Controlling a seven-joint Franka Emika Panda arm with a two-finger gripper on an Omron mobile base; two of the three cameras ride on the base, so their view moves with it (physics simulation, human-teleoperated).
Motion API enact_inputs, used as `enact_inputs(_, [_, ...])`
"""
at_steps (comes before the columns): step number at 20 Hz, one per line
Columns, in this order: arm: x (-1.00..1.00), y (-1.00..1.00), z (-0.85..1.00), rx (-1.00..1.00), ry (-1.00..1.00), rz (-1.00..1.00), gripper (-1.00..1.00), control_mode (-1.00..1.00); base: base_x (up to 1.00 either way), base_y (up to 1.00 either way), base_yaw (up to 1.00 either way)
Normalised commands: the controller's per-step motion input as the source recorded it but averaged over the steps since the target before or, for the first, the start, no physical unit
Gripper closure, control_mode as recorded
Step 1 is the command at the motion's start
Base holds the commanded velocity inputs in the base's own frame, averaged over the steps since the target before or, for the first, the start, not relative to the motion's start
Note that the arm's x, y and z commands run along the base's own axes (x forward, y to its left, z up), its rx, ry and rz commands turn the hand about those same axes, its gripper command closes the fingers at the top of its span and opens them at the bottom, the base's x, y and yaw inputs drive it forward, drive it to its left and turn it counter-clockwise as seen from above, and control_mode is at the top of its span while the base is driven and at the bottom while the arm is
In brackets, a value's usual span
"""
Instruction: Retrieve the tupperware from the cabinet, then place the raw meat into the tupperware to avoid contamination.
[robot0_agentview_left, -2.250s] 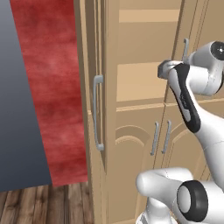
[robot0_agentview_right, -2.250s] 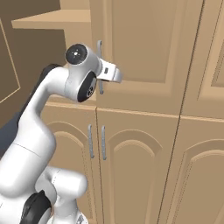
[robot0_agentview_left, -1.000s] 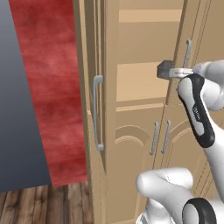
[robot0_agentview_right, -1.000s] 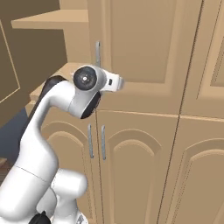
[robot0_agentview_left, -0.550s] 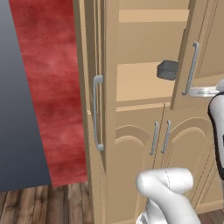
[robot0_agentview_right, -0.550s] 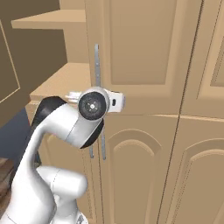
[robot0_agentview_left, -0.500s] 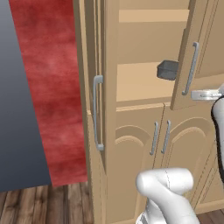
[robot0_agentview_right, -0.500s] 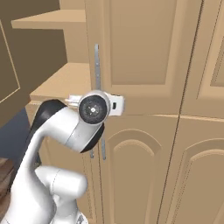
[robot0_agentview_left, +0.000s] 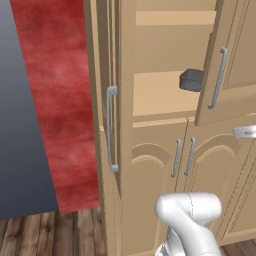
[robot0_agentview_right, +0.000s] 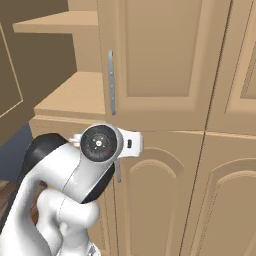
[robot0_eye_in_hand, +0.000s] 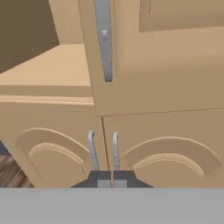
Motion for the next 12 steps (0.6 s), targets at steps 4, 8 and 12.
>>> enact_inputs(4, [-0.12, 0.6, 0.28, -0.18, 0.05, -0.09, -1.0, -1.0, 0.0, 0.0, 0.0])
enact_inputs(8, [0.01, 0.48, 0.31, -0.18, 0.05, -0.07, -1.0, -1.0, 0.0, 0.0, 0.0])
enact_inputs(12, [0.09, 0.3, 0.27, -0.25, 0.01, -0.02, -1.0, -1.0, 0.0, 0.0, 0.0])
